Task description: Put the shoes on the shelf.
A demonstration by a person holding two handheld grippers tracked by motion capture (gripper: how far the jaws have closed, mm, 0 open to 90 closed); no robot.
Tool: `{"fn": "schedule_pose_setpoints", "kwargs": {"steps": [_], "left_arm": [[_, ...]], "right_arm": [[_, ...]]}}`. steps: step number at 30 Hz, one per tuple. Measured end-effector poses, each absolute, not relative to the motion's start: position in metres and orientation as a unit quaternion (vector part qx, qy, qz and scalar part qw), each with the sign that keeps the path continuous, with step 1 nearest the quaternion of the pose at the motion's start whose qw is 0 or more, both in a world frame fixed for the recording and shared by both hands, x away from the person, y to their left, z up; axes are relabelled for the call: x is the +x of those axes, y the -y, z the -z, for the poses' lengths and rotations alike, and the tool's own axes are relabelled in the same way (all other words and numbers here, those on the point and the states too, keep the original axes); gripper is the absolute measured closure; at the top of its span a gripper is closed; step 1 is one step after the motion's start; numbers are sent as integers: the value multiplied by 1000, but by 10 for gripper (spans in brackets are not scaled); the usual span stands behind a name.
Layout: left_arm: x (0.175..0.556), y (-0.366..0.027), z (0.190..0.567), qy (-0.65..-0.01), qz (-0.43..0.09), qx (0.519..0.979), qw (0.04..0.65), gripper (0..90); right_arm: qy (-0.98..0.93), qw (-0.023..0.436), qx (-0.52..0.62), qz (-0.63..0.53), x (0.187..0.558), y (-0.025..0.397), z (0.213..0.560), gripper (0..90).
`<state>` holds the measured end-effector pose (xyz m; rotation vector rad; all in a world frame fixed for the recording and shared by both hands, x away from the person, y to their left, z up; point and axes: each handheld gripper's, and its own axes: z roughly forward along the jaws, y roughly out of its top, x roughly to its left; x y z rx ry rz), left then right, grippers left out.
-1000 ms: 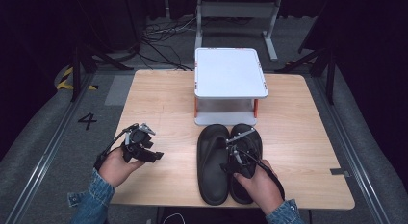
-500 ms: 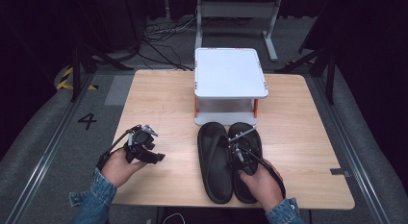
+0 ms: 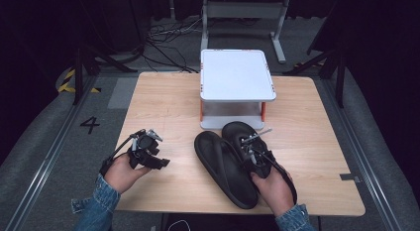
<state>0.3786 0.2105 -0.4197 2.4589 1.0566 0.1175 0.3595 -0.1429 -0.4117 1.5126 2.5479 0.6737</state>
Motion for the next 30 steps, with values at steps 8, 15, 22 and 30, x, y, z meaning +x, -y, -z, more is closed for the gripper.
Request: {"fn": "schedule_pose_setpoints", "kwargs": {"steps": [8,15,22,30], "left_arm": [[379,-211,423,-388,-39,893,224,395],[378,-212,424,-390,-38,892,226,395],[378,-211,426,-388,-35,893,223,395],[378,-214,426,-390,-34,892,224,395]], "right_arm": [[-814,73,516,-257,372,152,390,773],[-778,100,548,-291,395,153,384,773],[-751,107,581,-296,416,150,387,772],[-729,106,607,-299,437,145,393,771]]}}
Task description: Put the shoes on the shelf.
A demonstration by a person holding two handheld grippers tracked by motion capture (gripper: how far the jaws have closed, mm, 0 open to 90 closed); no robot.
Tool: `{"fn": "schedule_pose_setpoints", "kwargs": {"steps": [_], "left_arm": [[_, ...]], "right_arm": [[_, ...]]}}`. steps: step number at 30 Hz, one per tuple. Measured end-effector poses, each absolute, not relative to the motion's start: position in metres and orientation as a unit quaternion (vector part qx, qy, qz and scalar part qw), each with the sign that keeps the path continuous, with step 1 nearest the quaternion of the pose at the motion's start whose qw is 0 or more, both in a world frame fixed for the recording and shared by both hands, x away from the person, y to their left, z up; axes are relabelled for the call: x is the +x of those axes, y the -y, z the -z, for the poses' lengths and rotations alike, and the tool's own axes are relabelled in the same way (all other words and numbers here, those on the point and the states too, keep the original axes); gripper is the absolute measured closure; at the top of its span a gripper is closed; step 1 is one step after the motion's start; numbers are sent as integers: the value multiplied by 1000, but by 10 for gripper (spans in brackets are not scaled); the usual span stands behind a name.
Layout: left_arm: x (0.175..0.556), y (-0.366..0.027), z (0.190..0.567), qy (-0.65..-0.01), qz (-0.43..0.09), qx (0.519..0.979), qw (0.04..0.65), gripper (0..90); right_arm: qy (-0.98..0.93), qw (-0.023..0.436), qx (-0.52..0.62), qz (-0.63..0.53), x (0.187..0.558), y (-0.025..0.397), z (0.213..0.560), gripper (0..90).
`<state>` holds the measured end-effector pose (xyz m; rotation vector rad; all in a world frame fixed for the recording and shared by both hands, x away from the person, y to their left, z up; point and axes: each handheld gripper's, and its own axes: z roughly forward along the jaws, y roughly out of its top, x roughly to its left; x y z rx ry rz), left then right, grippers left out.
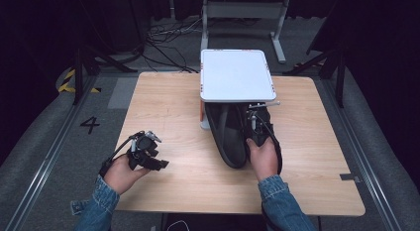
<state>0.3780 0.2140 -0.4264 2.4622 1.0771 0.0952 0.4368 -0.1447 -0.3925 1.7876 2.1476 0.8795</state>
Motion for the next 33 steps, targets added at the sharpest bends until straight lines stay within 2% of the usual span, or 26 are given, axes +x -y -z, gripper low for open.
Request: {"fn": "schedule_pose_setpoints", "kwargs": {"steps": [5,14,18,24,28,29,30,33], "left_arm": [[377,-217,427,-395,-33,890,225,395],[377,-217,429,-395,-31,891,222,395],[377,-217,428,-393,-31,891,225,395],[378,-216,430,-392,-28,892,224,395],[379,-214,430,-390,-27,893,225,395],[379,-214,430,-389,-27,893,224,395],[379,-214,430,-389,-28,893,225,395],[380,-213,430,-388,-27,893,225,395]], "right_arm": [[-722,138,611,-294,445,137,398,771],[-708,146,625,-295,454,128,407,768],[-696,133,637,-303,461,124,412,766],[-687,146,645,-301,468,121,416,763],[-683,134,650,-305,473,120,422,742],[-684,135,648,-305,473,120,423,724],[-685,138,644,-310,473,120,424,646],[-692,132,633,-321,472,119,424,530]]}}
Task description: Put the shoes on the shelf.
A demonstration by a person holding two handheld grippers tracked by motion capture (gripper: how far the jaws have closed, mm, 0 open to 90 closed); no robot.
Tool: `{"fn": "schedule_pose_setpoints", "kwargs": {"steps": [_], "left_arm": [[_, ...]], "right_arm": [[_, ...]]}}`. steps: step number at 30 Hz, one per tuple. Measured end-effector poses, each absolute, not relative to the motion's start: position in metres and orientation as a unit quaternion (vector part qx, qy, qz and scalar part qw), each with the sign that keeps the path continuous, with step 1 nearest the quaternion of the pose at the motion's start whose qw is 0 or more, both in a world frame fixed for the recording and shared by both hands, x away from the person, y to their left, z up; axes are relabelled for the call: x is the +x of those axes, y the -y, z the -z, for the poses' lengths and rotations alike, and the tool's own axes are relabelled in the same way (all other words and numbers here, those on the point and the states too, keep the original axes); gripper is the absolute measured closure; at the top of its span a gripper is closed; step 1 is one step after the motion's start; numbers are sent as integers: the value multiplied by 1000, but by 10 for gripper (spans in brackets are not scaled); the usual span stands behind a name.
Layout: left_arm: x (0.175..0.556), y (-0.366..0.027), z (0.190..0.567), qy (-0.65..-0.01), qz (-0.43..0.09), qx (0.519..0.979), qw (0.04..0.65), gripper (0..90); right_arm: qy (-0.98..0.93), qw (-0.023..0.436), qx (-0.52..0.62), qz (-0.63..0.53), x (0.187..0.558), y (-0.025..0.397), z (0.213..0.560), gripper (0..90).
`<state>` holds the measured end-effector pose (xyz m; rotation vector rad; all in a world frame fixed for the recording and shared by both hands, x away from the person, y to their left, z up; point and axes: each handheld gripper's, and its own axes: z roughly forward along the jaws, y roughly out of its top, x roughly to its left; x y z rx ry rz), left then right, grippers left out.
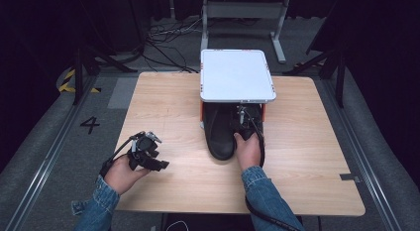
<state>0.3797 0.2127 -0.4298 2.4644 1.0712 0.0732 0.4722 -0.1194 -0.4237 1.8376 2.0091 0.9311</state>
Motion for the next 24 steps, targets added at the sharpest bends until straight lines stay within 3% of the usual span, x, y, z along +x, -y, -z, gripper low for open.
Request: {"fn": "schedule_pose_setpoints", "kwargs": {"steps": [2,9,17,24], "left_arm": [[379,-212,429,-387,-29,894,225,395],[380,-208,426,-382,-35,895,227,397],[380,-195,425,-366,-39,902,224,397],[379,-181,422,-352,-45,906,232,406]], "right_arm": [[-698,137,625,-323,470,118,420,479],[-719,176,581,-338,455,129,402,430],[-740,192,541,-351,436,158,386,434],[-759,209,512,-344,408,197,387,499]]}}
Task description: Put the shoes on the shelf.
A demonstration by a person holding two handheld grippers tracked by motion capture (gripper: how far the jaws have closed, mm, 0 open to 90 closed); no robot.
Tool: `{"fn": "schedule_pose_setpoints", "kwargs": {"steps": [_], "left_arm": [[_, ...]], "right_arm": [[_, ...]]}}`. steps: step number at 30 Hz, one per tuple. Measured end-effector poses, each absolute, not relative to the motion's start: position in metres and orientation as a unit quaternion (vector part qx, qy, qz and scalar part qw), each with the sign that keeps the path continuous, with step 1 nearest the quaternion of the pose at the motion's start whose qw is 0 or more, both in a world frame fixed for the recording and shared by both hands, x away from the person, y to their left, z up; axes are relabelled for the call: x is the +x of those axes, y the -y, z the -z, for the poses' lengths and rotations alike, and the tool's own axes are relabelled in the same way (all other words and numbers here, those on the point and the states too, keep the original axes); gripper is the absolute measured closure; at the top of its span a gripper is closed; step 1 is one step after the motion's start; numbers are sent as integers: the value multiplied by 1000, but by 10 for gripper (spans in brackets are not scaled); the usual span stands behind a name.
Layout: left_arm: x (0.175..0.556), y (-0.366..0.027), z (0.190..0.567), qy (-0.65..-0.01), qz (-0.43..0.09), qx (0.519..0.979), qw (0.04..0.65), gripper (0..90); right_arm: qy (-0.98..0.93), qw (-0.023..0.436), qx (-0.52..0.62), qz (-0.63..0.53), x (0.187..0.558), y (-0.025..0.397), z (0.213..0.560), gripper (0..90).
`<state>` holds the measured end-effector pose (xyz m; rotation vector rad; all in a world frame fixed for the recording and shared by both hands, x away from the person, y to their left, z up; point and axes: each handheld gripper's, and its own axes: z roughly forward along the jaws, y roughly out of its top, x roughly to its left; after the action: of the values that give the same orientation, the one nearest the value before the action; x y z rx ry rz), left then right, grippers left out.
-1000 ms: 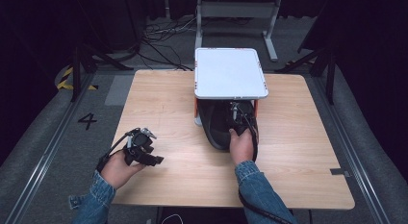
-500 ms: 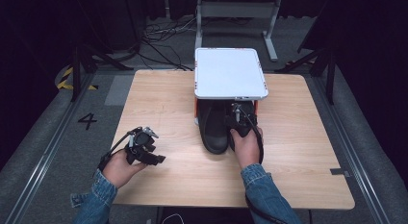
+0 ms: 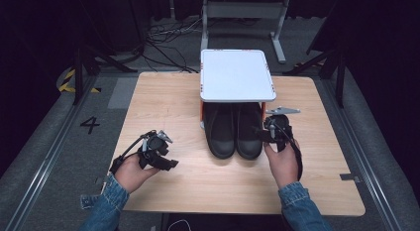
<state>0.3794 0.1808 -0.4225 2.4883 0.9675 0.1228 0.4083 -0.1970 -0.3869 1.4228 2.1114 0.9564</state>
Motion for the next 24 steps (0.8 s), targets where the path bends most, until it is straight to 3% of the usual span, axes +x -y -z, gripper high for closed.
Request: {"fn": "schedule_pose_setpoints", "kwargs": {"steps": [12,18,22,24], "left_arm": [[372,-142,413,-324,-54,910,251,452],[372,-128,410,-324,-60,904,271,488],[373,-117,411,-325,-54,901,282,536],[374,-109,413,-327,-51,899,288,602]], "right_arm": [[-789,236,459,-332,366,217,395,592],[-802,215,431,-353,356,222,400,627],[-810,226,406,-357,346,228,404,708],[-811,215,408,-359,345,233,407,749]]}}
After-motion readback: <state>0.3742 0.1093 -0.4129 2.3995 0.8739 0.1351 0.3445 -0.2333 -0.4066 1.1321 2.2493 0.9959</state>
